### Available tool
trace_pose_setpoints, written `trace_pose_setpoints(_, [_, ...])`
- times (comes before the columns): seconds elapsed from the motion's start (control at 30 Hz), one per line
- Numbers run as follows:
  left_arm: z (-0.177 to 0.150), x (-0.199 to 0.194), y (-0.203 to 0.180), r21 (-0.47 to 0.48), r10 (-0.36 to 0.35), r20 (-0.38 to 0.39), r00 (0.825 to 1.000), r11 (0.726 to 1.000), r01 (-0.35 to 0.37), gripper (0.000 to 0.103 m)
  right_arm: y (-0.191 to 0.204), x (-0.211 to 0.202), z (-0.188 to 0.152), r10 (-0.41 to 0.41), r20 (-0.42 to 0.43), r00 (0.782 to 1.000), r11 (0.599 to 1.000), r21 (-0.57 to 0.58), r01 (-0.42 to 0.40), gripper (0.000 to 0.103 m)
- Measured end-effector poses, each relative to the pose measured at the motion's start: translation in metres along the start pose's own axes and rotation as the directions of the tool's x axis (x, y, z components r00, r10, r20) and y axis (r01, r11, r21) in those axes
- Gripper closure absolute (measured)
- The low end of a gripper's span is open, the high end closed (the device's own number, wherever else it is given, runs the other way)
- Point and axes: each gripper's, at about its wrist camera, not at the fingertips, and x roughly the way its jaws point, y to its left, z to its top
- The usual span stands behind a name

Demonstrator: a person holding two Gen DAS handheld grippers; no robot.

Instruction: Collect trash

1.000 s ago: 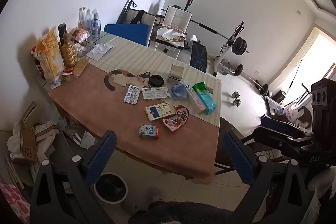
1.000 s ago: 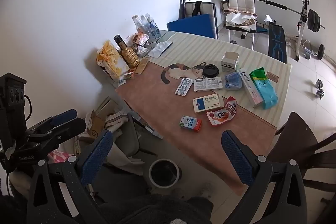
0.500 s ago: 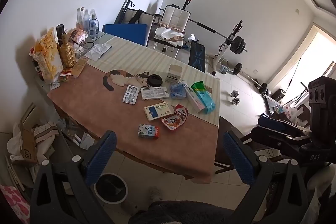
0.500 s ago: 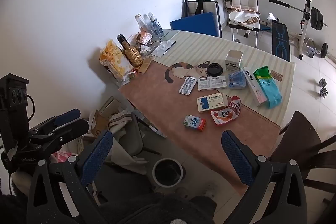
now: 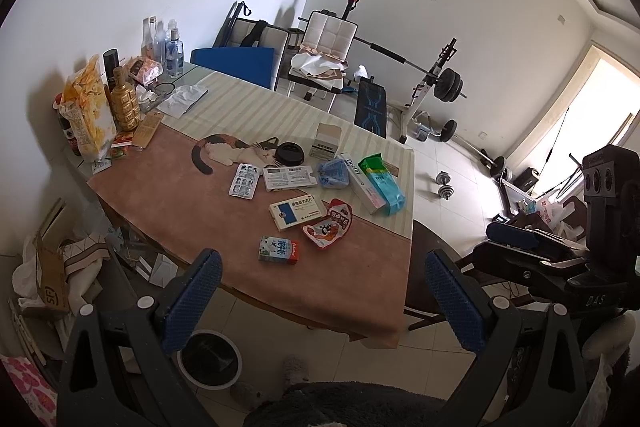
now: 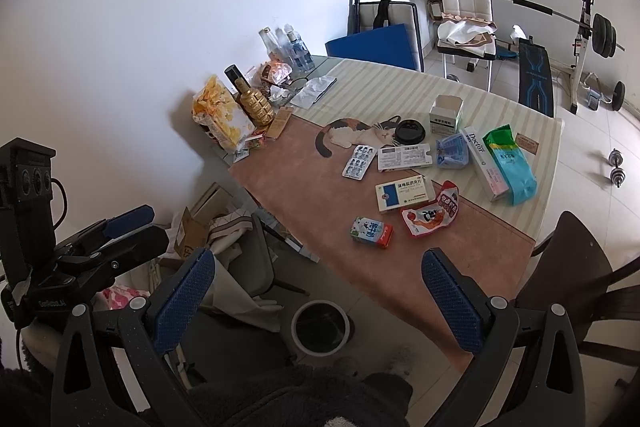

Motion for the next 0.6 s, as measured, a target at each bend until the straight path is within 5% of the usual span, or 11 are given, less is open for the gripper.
trace_pose_setpoints(0.6, [0.0, -0.004, -0.03, -0.002, -0.001, 0.002, 1.0, 1.0, 0.001, 0.0, 0.0, -0.002, -0.005, -0.003, 0.002, 1.0, 1.0, -0.006, 0.003, 0.0])
